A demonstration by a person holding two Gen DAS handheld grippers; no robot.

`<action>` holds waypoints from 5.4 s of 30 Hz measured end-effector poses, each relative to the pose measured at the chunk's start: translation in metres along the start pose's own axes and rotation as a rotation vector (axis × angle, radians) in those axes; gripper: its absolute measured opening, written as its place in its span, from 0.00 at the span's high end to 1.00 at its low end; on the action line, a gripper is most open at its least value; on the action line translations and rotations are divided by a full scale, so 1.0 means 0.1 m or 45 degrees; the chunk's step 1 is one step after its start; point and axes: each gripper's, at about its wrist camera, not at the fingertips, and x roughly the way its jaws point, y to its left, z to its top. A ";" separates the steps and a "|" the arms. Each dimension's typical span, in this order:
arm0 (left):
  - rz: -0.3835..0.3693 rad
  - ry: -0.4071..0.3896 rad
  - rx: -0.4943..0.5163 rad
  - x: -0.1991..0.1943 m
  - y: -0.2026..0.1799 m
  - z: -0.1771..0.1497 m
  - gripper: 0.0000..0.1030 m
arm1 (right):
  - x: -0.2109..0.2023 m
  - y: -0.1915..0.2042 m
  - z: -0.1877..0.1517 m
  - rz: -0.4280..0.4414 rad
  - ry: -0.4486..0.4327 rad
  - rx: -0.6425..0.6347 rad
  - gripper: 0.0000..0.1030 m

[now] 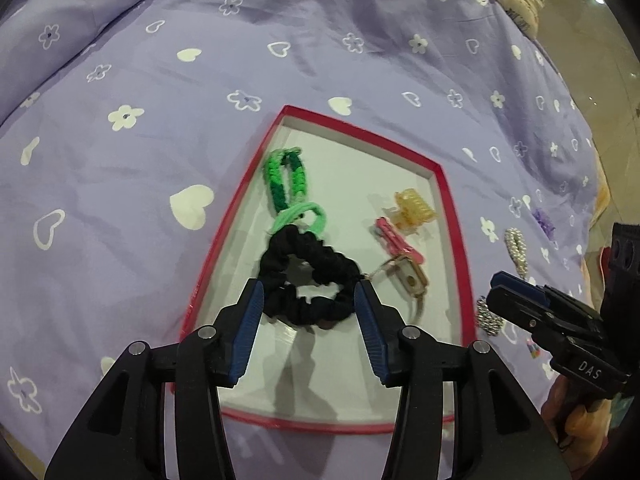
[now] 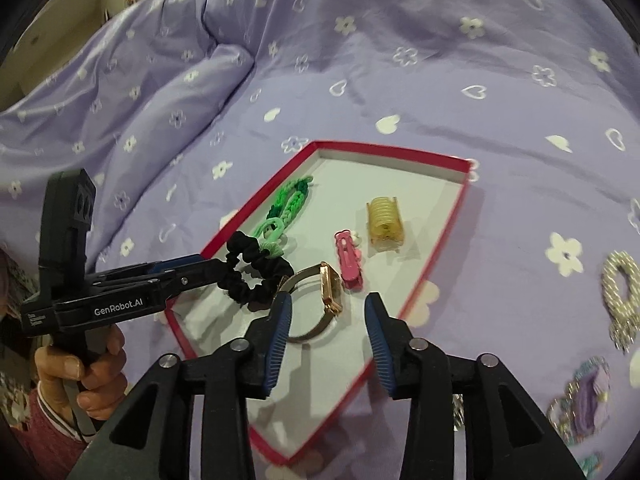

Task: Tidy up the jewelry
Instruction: 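Open the left tool releasing the scrunchie while the right tool releases the watch, then move both open tools to the remaining jewelry beside the tray, then grasp the silver chain with the left tool while the right tool grasps the purple bow bracelet, then carry the silver chain in the left tool and bow bracelet in the right tool into the tray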

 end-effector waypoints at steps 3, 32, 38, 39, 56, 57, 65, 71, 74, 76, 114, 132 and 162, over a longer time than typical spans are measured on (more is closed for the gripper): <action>-0.024 -0.003 0.007 -0.05 -0.09 -0.03 0.55 | -0.15 -0.07 -0.08 -0.001 -0.028 0.040 0.61; -0.172 0.112 0.373 0.11 -1.48 -0.44 0.55 | -1.24 -1.29 -0.96 -0.232 -0.191 0.394 0.58; -0.174 0.154 0.480 0.25 -1.71 -0.49 0.55 | -1.21 -1.38 -0.92 -0.247 -0.181 0.379 0.58; -0.170 0.161 0.496 0.28 -1.75 -0.49 0.55 | -1.20 -1.39 -0.90 -0.249 -0.178 0.377 0.58; -0.100 0.271 0.676 0.90 -2.17 -0.46 0.44 | -0.81 -1.58 -0.75 -0.291 -0.056 0.280 0.60; -0.094 0.278 0.681 0.94 -2.18 -0.46 0.44 | -0.77 -1.59 -0.74 -0.297 -0.044 0.270 0.60; -0.055 0.220 0.740 1.00 -2.20 -0.45 0.57 | -0.67 -1.64 -0.74 -0.321 -0.027 0.251 0.83; -0.113 0.216 0.667 0.95 -2.05 -0.33 0.88 | -0.77 -1.65 -0.76 -0.283 -0.071 0.295 0.87; -0.121 0.193 0.656 0.88 -2.01 -0.34 0.88 | -0.84 -1.64 -0.76 -0.268 -0.099 0.318 0.87; -0.138 0.183 0.651 0.84 -2.01 -0.35 0.88 | -0.90 -1.63 -0.77 -0.259 -0.117 0.329 0.87; -0.214 -0.070 0.396 -0.34 -1.26 -0.26 0.89 | -0.87 -0.48 -0.50 -0.069 -0.160 0.152 0.87; -0.114 -0.109 0.238 -0.49 -0.53 -0.23 0.89 | -0.38 0.19 -0.28 0.047 -0.077 0.011 0.87; 0.047 0.048 0.156 0.19 0.01 -0.27 0.88 | 0.44 0.34 -0.31 -0.026 0.219 -0.118 0.84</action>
